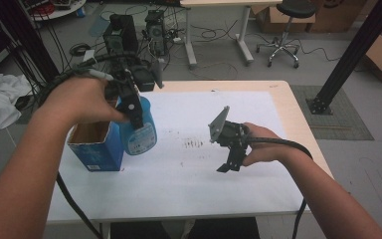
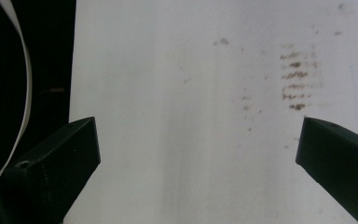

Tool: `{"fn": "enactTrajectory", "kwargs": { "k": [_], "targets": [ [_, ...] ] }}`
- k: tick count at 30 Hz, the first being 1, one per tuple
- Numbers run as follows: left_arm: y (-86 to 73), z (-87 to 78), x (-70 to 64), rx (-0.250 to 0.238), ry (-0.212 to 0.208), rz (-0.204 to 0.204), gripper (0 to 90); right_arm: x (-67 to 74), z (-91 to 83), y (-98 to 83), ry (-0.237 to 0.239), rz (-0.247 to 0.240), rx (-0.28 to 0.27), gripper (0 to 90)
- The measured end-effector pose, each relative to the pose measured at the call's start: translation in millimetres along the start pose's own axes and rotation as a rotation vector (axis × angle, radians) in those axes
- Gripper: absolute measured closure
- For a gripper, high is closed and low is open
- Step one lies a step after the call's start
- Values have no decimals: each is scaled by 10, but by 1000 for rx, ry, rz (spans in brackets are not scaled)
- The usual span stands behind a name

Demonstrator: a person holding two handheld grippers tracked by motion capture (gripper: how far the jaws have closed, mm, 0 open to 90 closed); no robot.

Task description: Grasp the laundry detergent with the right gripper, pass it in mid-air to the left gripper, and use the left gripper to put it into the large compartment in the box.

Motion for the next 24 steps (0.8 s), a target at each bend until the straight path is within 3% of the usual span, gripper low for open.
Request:
{"fn": "enactTrajectory", "kwargs": {
  "k": [9, 13, 14, 18, 24],
  "targets": [
    [-138, -400, 259, 12, 66, -189, 387, 36, -98, -114, 20, -27, 136, 0],
    [-234, -493, 381, 19, 71, -328, 386, 40, -119, -153, 20, -40, 165, 0],
    [-248, -504, 401, 22, 71, -338, 387, 41, -121, -157, 21, -45, 172, 0],
    [-347, -550, 528, 29, 73, -465, 387, 46, -125, -153, 25, -52, 184, 0],
    [-457, -571, 677, 32, 73, -591, 387, 36, -138, -138, 26, -63, 194, 0]
  ]
}}
Point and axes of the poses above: each handheld gripper's, and its own axes: z roughly forward along the jaws, y roughly out of its top, x roughly to its left, the point moved 7 cm from there along z, roughly forward along the jaws, and after that the axes turned 6 degrees about -x, right-handed, at the moved point
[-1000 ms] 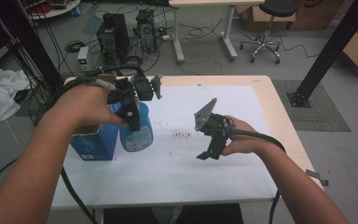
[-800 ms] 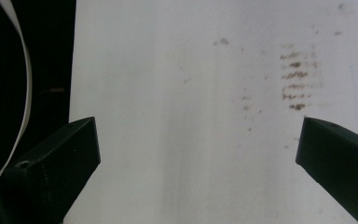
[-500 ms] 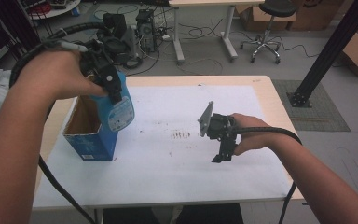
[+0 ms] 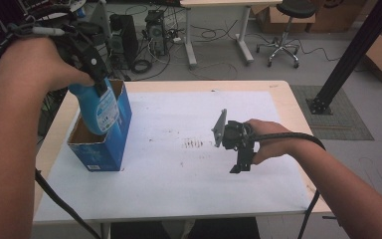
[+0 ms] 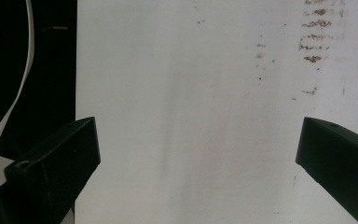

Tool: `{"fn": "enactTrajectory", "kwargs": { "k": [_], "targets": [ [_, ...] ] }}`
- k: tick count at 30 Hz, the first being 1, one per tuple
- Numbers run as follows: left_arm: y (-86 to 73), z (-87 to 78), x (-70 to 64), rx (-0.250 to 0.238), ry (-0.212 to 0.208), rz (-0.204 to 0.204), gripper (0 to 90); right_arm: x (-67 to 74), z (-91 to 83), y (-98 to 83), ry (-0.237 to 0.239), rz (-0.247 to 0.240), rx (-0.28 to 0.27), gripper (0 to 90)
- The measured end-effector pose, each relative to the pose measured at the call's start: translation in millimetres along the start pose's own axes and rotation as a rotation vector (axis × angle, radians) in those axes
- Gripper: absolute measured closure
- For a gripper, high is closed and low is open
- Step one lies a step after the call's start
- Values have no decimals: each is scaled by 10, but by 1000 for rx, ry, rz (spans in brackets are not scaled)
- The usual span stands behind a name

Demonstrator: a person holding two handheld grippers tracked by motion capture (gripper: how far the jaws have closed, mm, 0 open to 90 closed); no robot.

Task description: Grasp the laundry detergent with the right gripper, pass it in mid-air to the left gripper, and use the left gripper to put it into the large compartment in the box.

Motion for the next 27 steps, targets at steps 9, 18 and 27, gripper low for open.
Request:
{"fn": "enactTrajectory", "kwargs": {
  "k": [9, 18, 27],
  "targets": [
    [0, 17, 274, -27, 3, -184, 387, -26, -9, 11, -4, -5, 14, 0],
    [-21, 176, 482, -2, 12, -262, 387, -32, -11, 13, -2, -6, 23, 0],
    [-35, 416, 584, 19, 20, -277, 387, -46, 7, -1, 2, 0, 29, 0]
  ]
}}
Point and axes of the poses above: each handheld gripper's, and its own axes: z roughly forward along the jaws, y roughly out of its top, x roughly to its left, the point moved 7 cm from there along z, roughly forward along the jaws, and after that the axes turned 6 degrees about -x, right-handed, at the moved point
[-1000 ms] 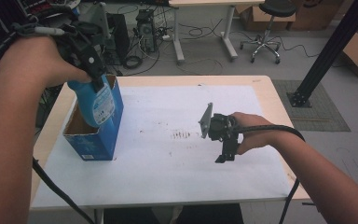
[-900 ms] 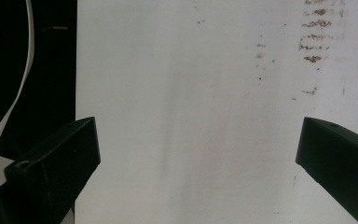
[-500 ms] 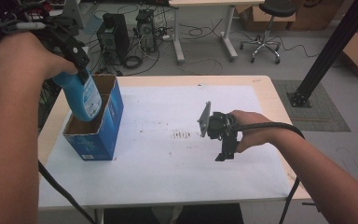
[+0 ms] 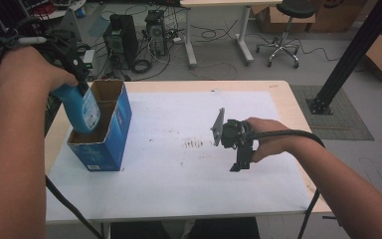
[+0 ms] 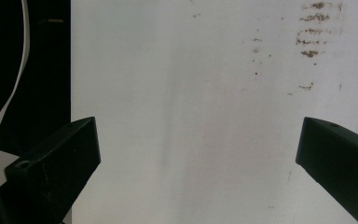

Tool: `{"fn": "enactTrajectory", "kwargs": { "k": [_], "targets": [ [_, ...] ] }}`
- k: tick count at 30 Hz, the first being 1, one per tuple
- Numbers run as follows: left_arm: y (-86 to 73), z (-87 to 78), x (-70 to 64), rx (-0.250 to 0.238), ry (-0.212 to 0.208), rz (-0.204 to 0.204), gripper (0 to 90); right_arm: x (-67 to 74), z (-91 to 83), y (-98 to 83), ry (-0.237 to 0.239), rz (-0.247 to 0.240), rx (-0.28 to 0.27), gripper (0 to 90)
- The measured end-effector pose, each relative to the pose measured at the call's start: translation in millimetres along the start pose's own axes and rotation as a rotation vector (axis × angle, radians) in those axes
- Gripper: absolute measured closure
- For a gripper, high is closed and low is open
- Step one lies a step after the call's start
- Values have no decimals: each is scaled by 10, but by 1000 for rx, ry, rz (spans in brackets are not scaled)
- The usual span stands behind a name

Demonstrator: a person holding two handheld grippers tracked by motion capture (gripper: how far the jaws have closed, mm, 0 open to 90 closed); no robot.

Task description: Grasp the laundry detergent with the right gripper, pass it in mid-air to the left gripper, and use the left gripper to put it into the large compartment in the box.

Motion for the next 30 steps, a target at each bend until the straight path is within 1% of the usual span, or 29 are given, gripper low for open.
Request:
{"fn": "enactTrajectory", "kwargs": {
  "k": [6, 9, 14, 15, 16, 17, 19, 23, 30],
  "targets": [
    [13, 202, -55, 22, -17, 21, 387, -6, 7, 4, -1, 2, 2, 0],
    [23, 311, -71, 31, -24, 23, 387, 2, -5, 6, -4, 3, 0, 0],
    [40, 512, -70, 46, -25, 20, 387, 14, -17, -10, -5, 5, -1, 0],
    [43, 543, -54, 48, -19, 28, 387, 15, -16, -14, -4, 6, 0, 0],
    [40, 595, -62, 55, -26, 17, 387, 12, -16, -16, -5, 3, 1, 0],
    [42, 629, -53, 53, -22, 22, 387, 14, -16, -21, -4, 5, 3, 0],
    [39, 705, -44, 62, -22, 21, 387, 16, -15, -23, -2, 7, 3, 0],
    [32, 842, -18, 65, -24, 10, 387, 7, -15, -26, 0, 10, 4, 0],
    [24, 1054, -12, 72, -10, 3, 387, 3, 6, -24, 3, 13, 8, 0]
  ]
}}
Point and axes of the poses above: each handheld gripper's, and its own axes: z roughly forward along the jaws, y roughly out of its top, x roughly to its left, the point moved 7 cm from there along z, roughly forward along the jaws, and after that the axes turned 6 degrees about -x, right-handed, at the moved point
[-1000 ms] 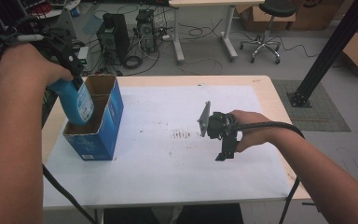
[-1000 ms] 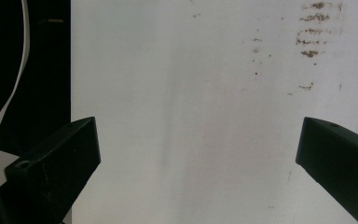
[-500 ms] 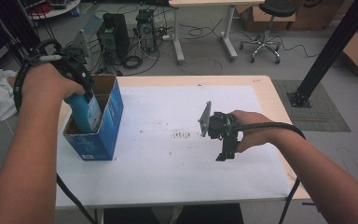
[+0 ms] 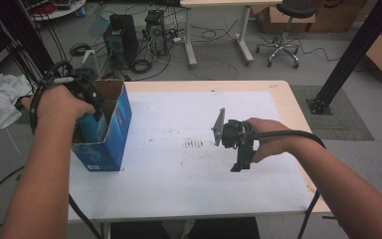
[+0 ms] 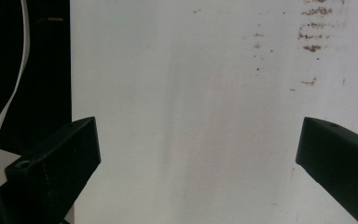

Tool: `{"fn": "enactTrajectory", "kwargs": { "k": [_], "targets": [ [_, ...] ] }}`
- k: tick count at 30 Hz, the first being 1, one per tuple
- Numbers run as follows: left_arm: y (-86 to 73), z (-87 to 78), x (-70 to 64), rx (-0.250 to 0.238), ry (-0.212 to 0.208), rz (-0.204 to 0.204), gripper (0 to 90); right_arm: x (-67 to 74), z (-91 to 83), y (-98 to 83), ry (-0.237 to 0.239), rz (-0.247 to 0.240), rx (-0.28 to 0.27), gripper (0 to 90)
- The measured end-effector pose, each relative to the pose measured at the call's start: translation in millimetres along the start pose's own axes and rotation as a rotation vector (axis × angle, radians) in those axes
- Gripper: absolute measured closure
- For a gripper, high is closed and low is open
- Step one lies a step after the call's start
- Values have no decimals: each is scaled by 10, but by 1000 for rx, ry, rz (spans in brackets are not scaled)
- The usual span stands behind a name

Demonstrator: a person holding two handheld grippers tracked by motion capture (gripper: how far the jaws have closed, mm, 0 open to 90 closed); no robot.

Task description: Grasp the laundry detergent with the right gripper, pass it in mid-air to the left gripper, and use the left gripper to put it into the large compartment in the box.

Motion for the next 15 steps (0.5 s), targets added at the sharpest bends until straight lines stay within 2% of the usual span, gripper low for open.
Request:
{"fn": "enactTrajectory", "kwargs": {
  "k": [3, 7, 15],
  "targets": [
    [6, 106, 11, 10, 13, 6, 387, 8, 12, 0, 2, -4, 0, 0],
    [8, 208, -16, 22, 3, 13, 387, 22, 27, -3, 3, 0, -4, 0],
    [28, 352, -25, 24, 16, 28, 387, 28, 36, -20, 2, 2, -6, 0]
  ]
}}
Point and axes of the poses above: each handheld gripper's, and its own axes: z roughly forward along the jaws, y roughly out of its top, x roughly to its left, the point moved 7 cm from there along z, roughly forward along the jaws, and after that the axes turned 6 degrees about -x, right-handed, at the moved point
